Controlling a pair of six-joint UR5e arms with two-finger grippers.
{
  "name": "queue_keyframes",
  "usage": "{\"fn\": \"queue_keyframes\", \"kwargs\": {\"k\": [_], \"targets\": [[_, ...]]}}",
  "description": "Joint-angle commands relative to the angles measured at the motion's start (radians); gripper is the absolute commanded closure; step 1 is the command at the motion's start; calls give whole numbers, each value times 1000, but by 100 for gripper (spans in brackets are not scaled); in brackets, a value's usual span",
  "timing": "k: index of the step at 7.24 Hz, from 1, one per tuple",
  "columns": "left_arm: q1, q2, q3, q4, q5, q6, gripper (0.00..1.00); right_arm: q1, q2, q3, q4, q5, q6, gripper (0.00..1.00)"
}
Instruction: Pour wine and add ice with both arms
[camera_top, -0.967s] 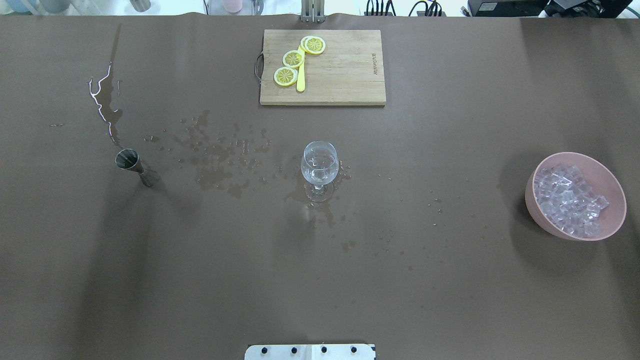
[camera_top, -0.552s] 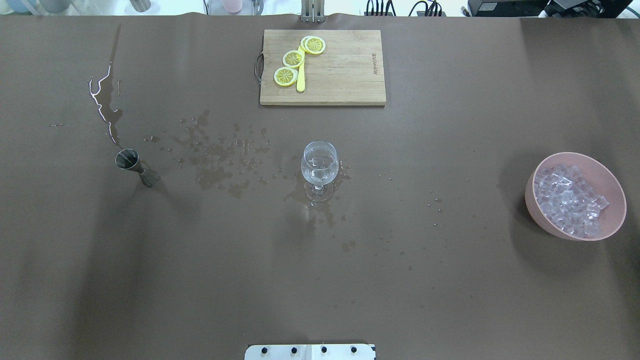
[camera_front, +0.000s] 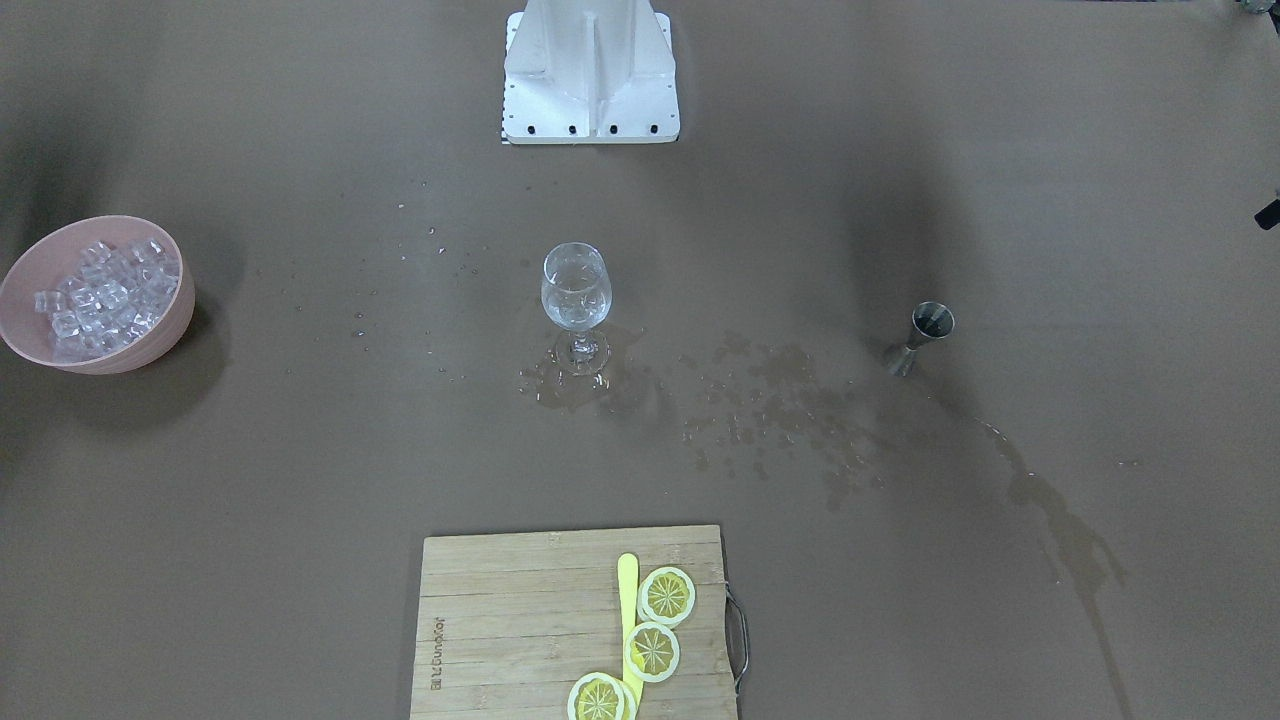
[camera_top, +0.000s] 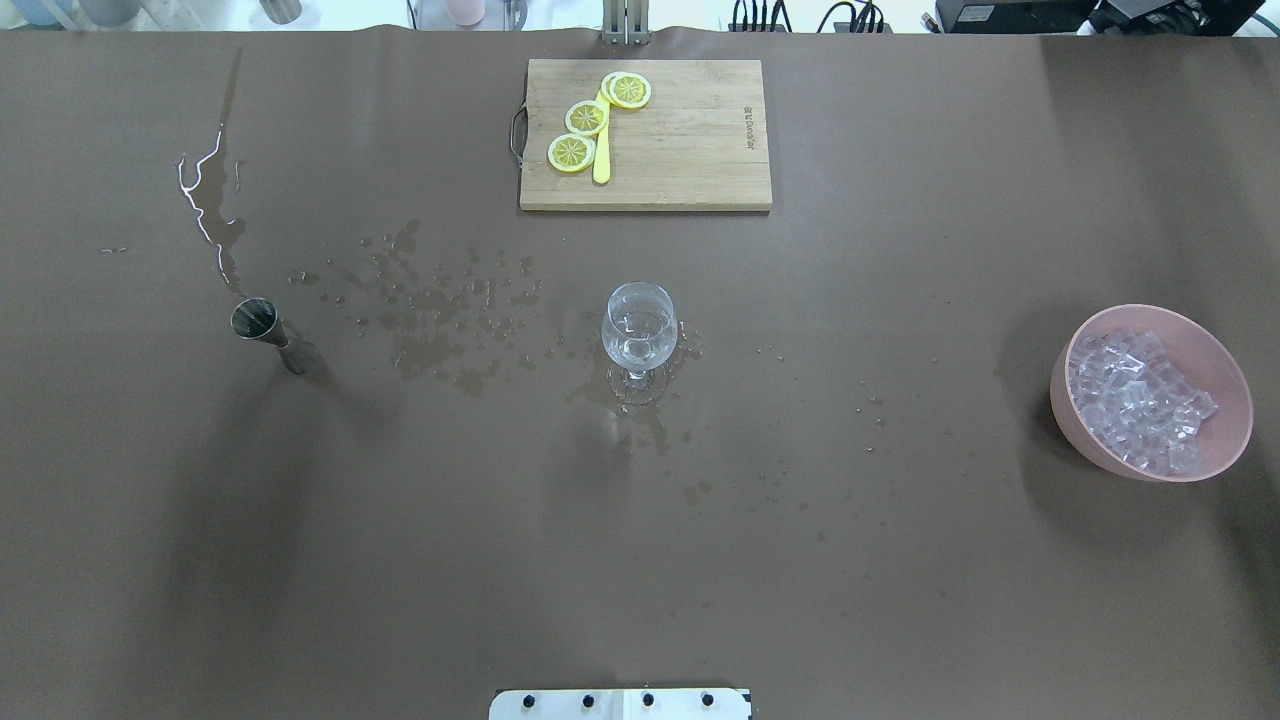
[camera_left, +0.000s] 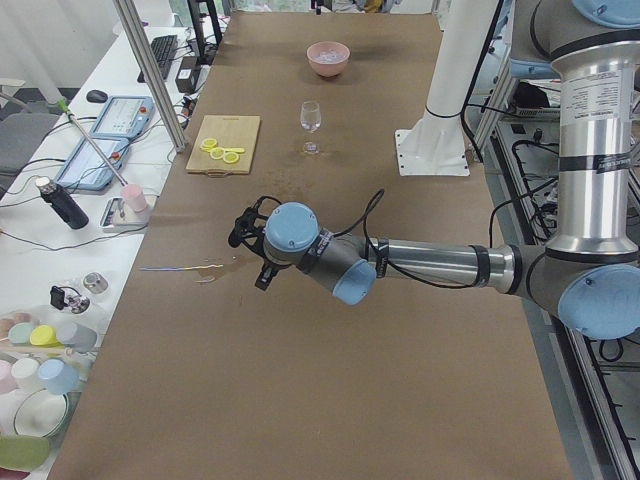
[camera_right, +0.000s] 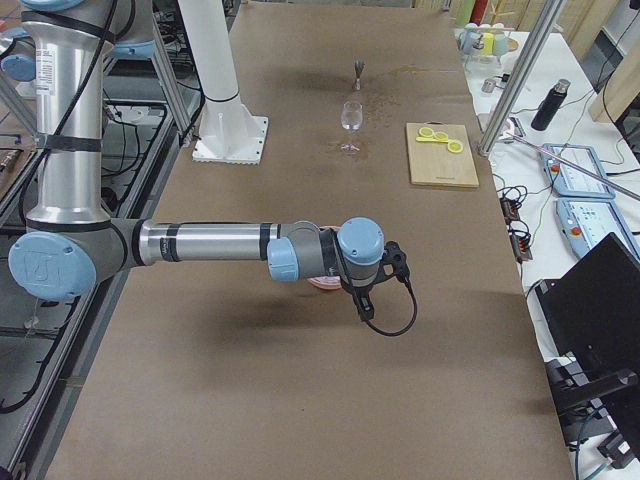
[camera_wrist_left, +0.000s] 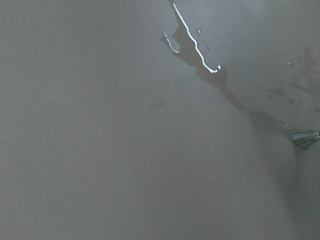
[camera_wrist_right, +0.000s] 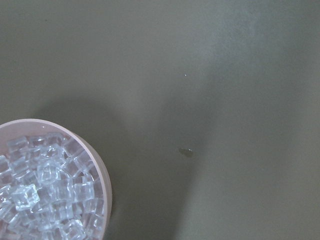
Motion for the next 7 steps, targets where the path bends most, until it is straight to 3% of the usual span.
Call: {"fn": "queue_keyframes", "kwargs": {"k": [1, 3, 5, 7], "targets": [[197, -48, 38, -302, 306, -239, 2, -14, -8, -17, 92, 16, 2, 0], [388, -51, 108, -572, 508, -430, 2, -22, 14, -20, 90, 13, 4, 0], [462, -48, 207, -893, 550, -570, 2, -29, 23, -17, 92, 16, 5, 0], [476, -53, 309, -1130, 556, -545, 2, -37, 34, -10, 92, 28, 11, 0]]}}
